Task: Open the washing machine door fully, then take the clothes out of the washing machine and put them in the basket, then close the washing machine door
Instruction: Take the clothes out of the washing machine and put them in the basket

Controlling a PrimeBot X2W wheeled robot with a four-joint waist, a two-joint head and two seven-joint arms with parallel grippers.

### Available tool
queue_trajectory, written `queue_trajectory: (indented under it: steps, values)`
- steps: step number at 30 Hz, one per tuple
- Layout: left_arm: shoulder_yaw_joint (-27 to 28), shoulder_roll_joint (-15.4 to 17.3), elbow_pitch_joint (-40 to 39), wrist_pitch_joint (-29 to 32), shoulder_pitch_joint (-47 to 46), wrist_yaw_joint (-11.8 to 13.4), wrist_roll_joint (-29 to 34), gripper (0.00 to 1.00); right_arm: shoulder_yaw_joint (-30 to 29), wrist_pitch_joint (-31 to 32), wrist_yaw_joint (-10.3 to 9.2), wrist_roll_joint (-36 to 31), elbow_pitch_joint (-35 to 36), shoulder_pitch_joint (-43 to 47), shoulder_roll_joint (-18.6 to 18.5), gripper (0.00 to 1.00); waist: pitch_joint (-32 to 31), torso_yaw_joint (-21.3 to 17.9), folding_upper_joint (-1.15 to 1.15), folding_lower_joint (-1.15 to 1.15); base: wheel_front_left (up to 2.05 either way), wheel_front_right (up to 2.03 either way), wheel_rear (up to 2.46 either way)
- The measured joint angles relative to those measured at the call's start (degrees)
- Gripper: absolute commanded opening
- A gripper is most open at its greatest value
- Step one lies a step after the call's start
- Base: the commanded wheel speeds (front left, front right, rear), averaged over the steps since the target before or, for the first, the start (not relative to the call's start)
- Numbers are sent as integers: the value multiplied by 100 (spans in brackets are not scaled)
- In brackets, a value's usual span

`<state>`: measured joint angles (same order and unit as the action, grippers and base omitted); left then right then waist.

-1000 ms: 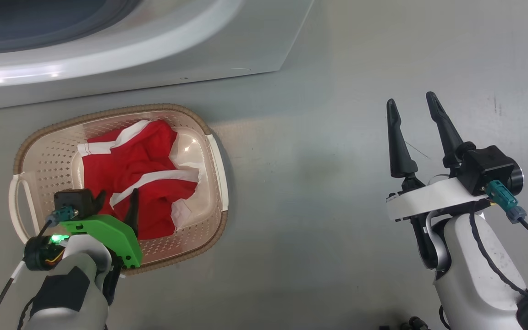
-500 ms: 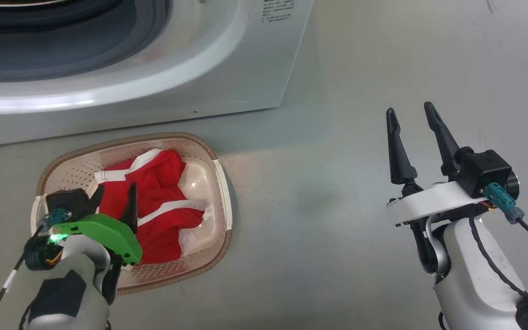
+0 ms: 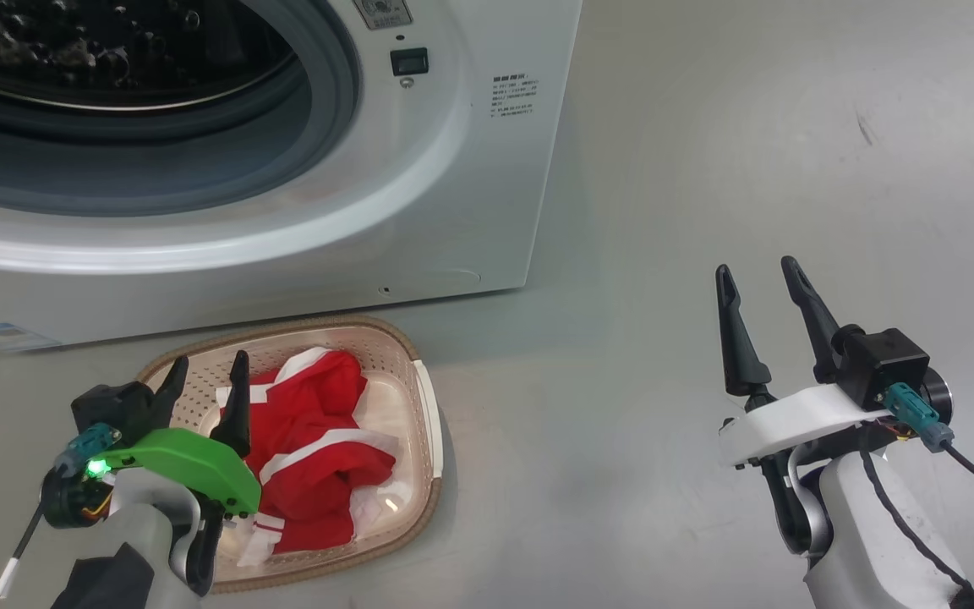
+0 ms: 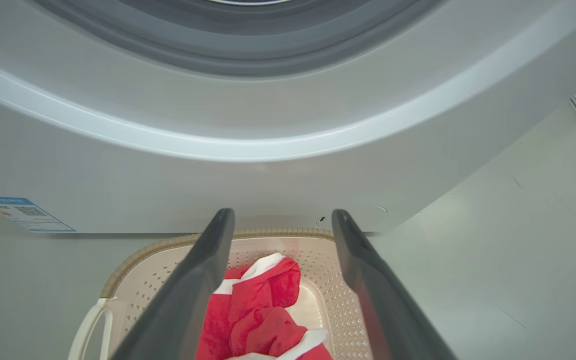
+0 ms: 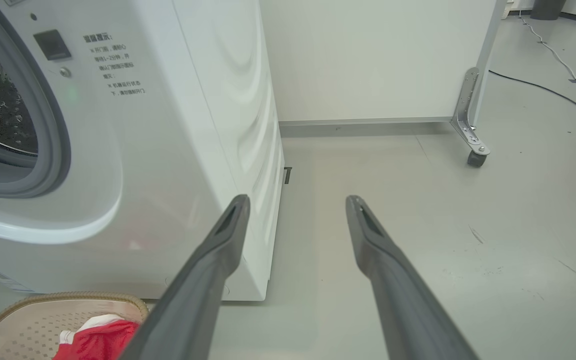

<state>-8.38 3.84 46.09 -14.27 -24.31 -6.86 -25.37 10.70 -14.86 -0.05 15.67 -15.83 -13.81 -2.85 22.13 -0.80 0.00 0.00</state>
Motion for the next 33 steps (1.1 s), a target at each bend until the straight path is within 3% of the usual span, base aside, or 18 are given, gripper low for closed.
queue_trajectory:
  steps: [19, 33]
  values:
    - [587, -54, -1770, -1, 1127, 153, 546, 100, -169, 0, 115, -7, -202, 661, 13, 100, -1426, 168, 0, 0, 0, 0, 0]
    - [837, -75, -2550, 0, 2006, 311, 868, 100, -102, 0, 116, 0, -143, 958, 25, 100, -2044, 117, 0, 0, 0, 0, 0]
